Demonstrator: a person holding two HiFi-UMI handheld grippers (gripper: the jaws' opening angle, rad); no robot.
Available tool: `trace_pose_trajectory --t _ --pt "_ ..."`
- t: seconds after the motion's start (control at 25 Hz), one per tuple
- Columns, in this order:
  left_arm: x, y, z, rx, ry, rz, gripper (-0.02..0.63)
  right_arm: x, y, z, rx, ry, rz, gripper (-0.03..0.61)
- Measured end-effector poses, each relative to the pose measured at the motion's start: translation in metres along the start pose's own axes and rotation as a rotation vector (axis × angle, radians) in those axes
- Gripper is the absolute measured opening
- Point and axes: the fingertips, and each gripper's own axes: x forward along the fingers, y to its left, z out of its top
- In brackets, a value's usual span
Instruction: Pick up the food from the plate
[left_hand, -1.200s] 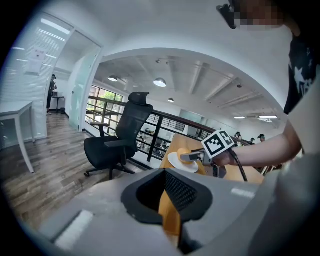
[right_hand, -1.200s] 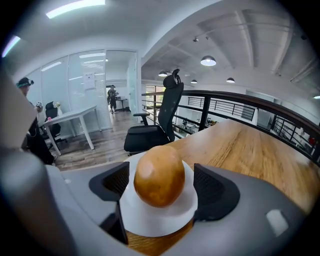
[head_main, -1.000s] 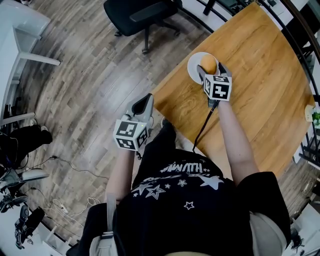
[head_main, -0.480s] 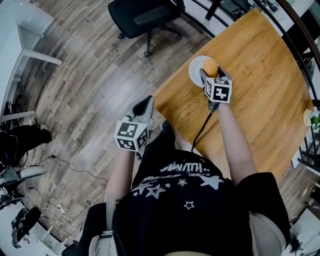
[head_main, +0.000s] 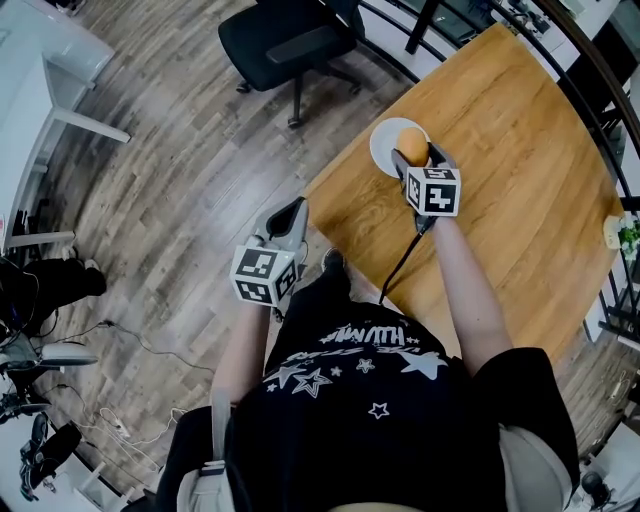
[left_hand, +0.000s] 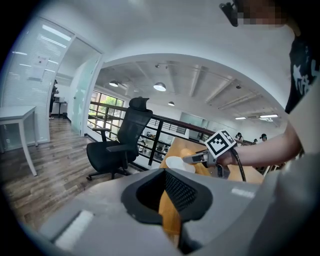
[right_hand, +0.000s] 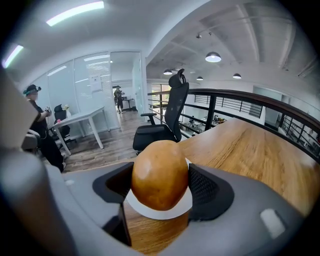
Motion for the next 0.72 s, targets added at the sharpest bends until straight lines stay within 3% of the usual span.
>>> trace_pose_trajectory --t 0.4,0.72 --pt "-0.028 -0.028 0.002 0.018 -0.045 0.033 0.002 -0.049 0.01 0.001 0.012 -0.062 0.058 0.342" --pt "-0.06 -0.063 -0.022 0.03 -0.066 0.056 0.002 -0.098 0.017 -0.015 0.013 -0.128 0.104 0.343"
